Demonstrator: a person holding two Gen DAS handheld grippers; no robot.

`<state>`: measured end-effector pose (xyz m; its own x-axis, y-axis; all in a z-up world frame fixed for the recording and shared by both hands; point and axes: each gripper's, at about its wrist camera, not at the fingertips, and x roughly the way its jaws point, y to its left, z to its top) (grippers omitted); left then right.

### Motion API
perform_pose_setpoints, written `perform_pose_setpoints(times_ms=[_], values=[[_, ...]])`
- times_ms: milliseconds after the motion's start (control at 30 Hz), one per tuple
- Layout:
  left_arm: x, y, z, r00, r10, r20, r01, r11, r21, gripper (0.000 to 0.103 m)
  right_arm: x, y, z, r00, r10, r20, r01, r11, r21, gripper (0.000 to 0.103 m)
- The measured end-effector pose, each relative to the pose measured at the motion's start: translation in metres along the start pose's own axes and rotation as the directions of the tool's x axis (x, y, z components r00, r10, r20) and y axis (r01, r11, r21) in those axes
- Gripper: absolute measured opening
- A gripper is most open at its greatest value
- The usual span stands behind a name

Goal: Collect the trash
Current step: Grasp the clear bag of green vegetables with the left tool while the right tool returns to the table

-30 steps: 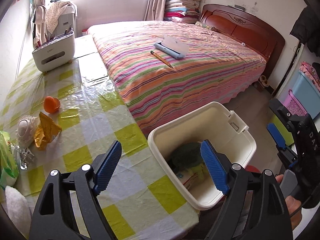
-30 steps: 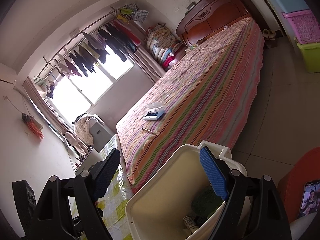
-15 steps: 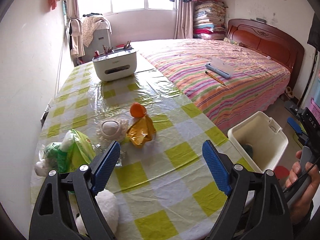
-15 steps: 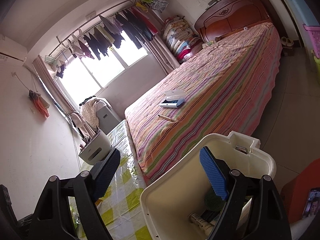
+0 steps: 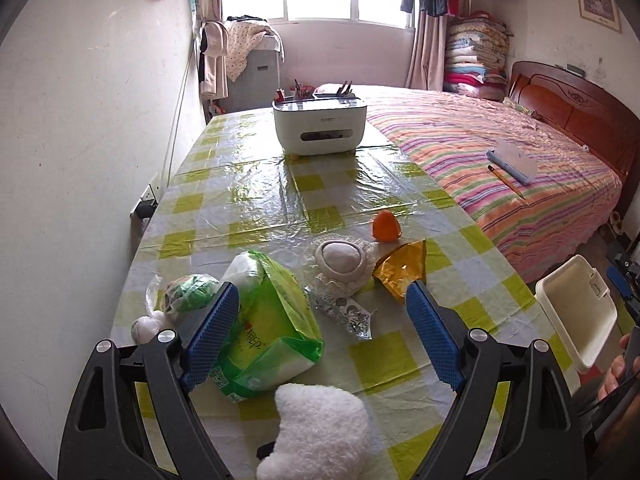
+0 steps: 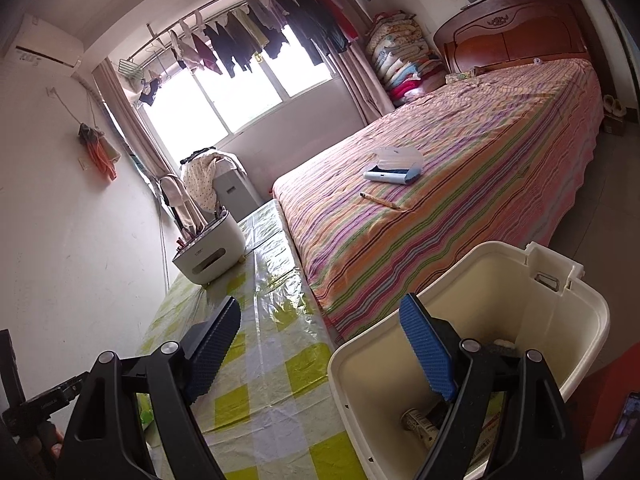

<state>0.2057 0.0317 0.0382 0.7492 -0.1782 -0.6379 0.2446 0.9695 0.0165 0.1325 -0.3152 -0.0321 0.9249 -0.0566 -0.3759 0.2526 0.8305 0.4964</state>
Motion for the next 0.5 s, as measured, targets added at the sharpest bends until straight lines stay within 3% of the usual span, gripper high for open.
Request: perform_pose_setpoints(times_ms=[267, 500], values=[[-0.002, 0.075, 0.008, 0.999, 0.048, -0.016, -0.05, 0.984, -0.174, 0.085, 0.027, 0.037, -0.019, 0.993, 0.046, -0.107, -0.057, 0.994, -0.096, 0.079], [0.016, 0.132, -0.003, 0.992, 0.044, -0.115, -0.076, 0.954, -0.29, 0.085, 0.045, 0.055, -0.033, 0.983, 0.057, -0.175, -0.075, 0.992, -0.098, 0.079]])
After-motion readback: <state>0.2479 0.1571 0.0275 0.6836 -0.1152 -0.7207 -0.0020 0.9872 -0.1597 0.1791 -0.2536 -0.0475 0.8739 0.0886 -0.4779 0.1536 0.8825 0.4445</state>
